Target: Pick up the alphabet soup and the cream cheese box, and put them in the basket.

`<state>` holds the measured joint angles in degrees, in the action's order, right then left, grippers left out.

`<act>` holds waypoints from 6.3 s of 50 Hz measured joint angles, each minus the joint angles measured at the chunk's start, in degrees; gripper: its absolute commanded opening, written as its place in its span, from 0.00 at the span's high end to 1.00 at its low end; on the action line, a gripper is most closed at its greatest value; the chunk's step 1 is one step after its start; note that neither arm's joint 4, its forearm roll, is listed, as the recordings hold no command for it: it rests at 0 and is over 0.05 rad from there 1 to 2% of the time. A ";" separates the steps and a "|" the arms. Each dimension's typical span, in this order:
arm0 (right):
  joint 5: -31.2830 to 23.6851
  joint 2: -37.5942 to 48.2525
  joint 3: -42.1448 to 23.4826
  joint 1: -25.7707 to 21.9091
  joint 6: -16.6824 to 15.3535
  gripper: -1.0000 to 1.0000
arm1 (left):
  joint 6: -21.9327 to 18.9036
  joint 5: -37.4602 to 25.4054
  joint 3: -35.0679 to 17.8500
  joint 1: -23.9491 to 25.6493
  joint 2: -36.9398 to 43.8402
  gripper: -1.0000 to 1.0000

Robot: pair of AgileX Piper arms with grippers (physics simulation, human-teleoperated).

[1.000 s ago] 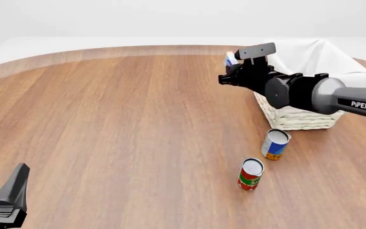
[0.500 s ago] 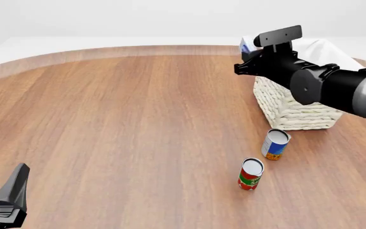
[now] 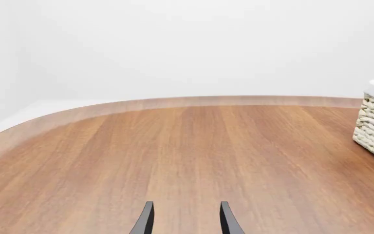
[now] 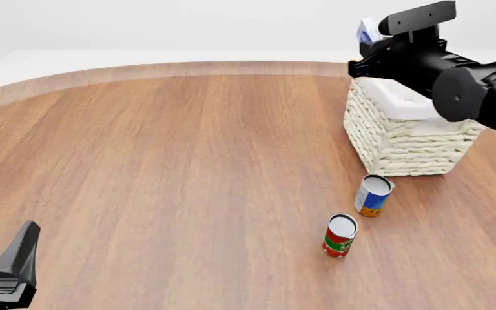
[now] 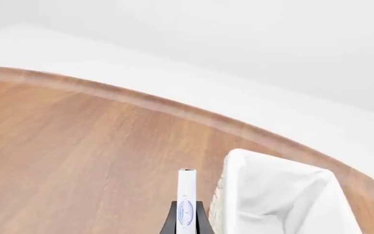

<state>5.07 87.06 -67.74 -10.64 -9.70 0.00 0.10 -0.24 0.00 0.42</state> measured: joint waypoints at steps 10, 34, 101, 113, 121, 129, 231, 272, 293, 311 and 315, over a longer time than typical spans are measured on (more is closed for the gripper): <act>-2.61 0.11 -3.59 2.89 -1.74 1.00 | 0.00 0.00 0.00 0.00 0.00 0.00; -7.53 5.51 -12.39 10.09 -2.49 1.00 | 0.00 0.00 0.00 0.00 0.00 0.00; -24.68 24.09 -32.93 18.46 -3.50 1.00 | 0.00 0.00 0.00 0.00 0.00 0.00; -28.08 26.33 -35.80 18.67 -3.41 1.00 | 0.00 0.00 0.00 0.00 0.00 0.00; -30.25 27.73 -37.59 18.58 -3.43 1.00 | 0.00 0.00 0.00 0.00 0.00 0.00; -32.37 29.12 -39.33 18.39 -3.54 1.00 | 0.00 0.00 0.00 0.00 0.00 0.00; -38.80 32.79 -45.33 18.80 3.03 0.00 | 0.00 0.00 0.00 0.00 0.00 0.00; -23.63 23.19 -33.14 14.46 1.29 0.00 | 0.00 0.00 0.00 0.00 0.00 0.00; -16.14 18.30 -26.02 6.75 -5.04 0.00 | 0.00 0.00 0.00 0.00 0.00 0.00; -12.38 15.51 -21.39 1.53 -9.69 0.00 | 0.00 0.00 0.00 0.00 0.00 0.00; -7.85 11.45 -13.19 0.30 -9.97 0.00 | 0.00 0.00 0.00 0.00 0.00 0.00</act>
<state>-2.78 98.51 -80.93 -10.33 -19.66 0.00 0.10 -0.24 0.00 0.42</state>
